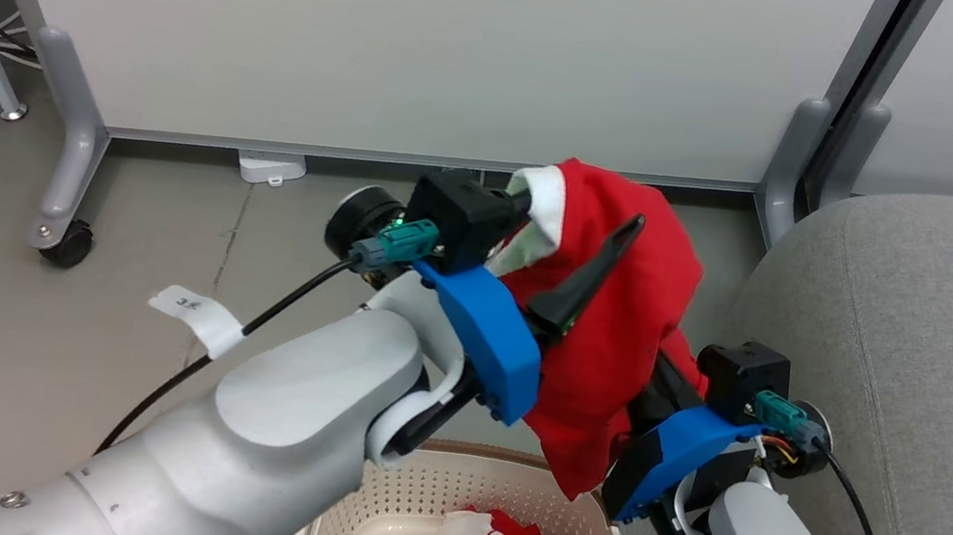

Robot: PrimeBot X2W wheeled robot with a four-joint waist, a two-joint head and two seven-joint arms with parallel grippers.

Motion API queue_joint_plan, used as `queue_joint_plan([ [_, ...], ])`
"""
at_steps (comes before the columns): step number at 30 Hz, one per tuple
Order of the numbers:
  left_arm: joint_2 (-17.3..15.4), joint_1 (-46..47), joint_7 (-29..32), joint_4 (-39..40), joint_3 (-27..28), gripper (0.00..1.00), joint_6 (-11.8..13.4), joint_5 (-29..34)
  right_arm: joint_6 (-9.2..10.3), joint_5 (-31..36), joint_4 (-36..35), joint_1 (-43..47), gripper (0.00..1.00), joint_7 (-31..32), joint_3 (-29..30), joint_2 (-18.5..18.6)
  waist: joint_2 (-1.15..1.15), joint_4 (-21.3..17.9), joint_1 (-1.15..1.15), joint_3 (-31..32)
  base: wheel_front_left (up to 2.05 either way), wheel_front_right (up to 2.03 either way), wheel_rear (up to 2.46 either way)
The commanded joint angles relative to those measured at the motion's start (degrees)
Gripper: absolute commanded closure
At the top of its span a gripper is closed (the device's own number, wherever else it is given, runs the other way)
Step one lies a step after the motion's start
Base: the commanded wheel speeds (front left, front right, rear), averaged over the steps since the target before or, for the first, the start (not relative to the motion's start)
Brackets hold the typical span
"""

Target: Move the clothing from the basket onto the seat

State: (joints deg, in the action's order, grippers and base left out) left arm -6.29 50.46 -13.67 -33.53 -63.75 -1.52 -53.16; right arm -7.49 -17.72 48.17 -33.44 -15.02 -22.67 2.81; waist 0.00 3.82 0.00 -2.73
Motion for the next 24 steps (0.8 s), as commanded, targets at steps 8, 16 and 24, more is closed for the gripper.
queue_joint_plan([
  [8, -6.29, -5.94, -1.58, 2.37, 6.63, 0.0, -0.2, 3.92, -0.01, 0.85, -6.87, 4.07, 1.0, -0.21, 0.98, 0.15, 0.0, -2.15, 0.0, -0.61, 0.0, 0.0, 0.0],
  [16, -10.56, -16.02, -1.59, 6.98, 14.77, 0.0, -1.87, 8.16, -0.01, 2.37, -14.47, 7.19, 1.0, -0.22, 3.33, 0.15, 0.0, -5.1, 0.0, -1.11, 0.0, 0.0, 0.0],
  [24, -12.57, -25.79, -1.59, 12.68, 23.66, 0.0, -2.65, 12.98, -0.01, 4.31, -21.13, 9.96, 1.0, -0.18, 6.55, 0.15, 0.0, -7.99, 0.0, -1.85, 0.0, 0.0, 0.0],
])
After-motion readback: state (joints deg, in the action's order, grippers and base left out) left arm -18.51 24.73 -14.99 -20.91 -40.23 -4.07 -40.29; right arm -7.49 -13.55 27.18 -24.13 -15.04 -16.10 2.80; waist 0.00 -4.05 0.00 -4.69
